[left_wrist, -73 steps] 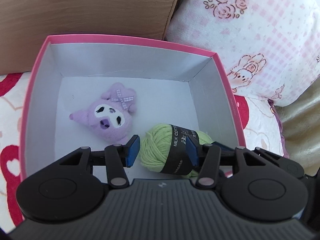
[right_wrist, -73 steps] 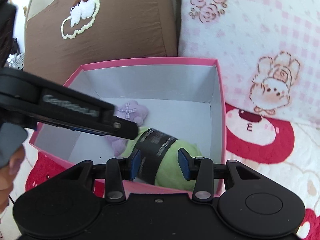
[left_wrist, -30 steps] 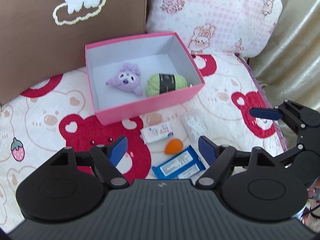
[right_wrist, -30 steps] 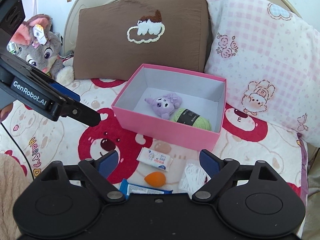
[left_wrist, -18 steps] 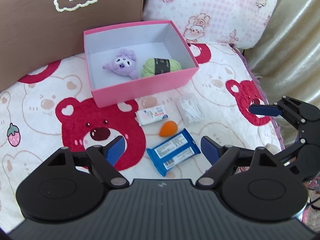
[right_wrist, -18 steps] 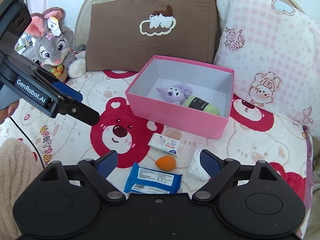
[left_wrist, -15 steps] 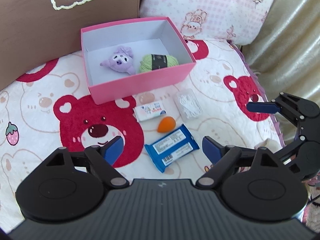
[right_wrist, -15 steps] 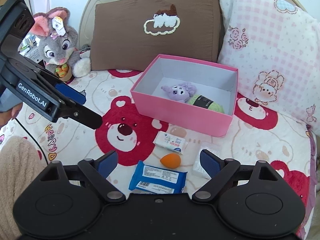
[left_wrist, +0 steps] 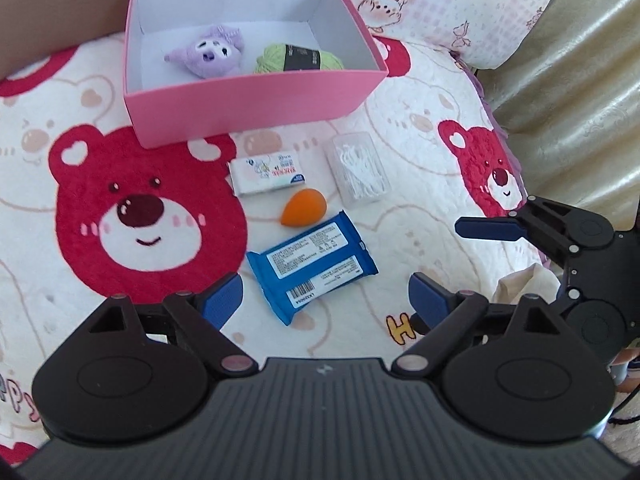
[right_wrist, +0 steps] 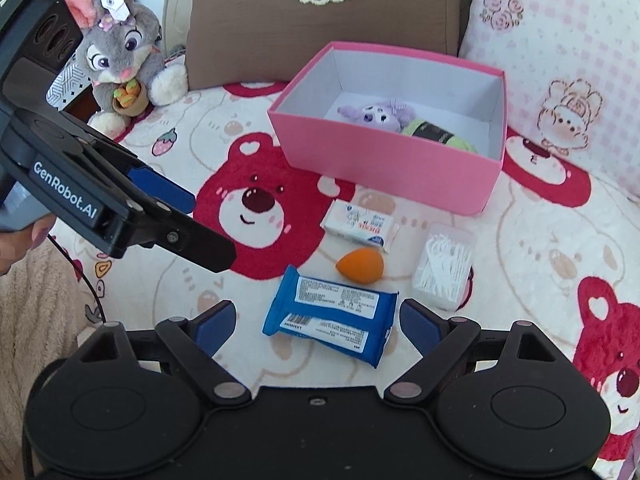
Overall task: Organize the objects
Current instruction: 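Withdraw the left tool from the box toward the blue wipes pack, then close the left tool on the blue wet-wipes pack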
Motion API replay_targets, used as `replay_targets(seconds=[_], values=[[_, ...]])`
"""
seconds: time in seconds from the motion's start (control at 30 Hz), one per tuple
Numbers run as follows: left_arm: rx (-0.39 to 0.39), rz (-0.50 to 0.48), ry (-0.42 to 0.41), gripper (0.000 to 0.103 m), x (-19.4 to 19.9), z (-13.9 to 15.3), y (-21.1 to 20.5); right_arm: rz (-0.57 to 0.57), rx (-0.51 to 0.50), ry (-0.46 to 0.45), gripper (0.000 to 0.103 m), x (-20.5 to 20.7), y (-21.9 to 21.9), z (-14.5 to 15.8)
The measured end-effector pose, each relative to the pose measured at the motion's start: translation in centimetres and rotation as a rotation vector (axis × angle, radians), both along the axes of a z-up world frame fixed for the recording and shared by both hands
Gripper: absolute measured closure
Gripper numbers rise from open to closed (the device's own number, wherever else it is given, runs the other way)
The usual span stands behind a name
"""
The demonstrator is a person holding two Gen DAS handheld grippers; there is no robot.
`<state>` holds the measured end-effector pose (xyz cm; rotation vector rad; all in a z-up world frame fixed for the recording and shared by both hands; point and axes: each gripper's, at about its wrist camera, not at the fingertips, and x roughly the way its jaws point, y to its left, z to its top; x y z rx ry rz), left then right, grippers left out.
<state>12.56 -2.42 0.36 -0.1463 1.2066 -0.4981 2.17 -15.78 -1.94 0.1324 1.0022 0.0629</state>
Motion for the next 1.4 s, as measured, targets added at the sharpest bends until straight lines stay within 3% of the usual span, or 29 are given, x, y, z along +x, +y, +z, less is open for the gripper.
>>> replay_targets(seconds=[0.2,0.53,0.8,1.13,1.4], values=[[-0.033,0.027,0.074,0.013,0.3,-3.2,-0.1,0.016,0.003,0.074,0.012,0.9,0.2,-2.9],[-0.036,0.079,0.096,0.014,1.1,-7.7,0.4,-0.026,0.034,0.182,0.012,3.0,-0.1,-7.0],[-0.077,0.135,0.118,0.016,1.5,-10.5,1.0,-0.047,0.011,0.206,0.012,4.6,-0.3,-9.7],[-0.089,0.176,0.146,0.019,2.2,-13.2,1.2,-0.145,0.105,0.231,0.013,4.5,-2.2,-12.5],[-0.112,0.200,0.142,0.026,2.5,-14.5,0.7,-0.176,0.102,0.245,0.013,4.8,-2.7,-13.5]])
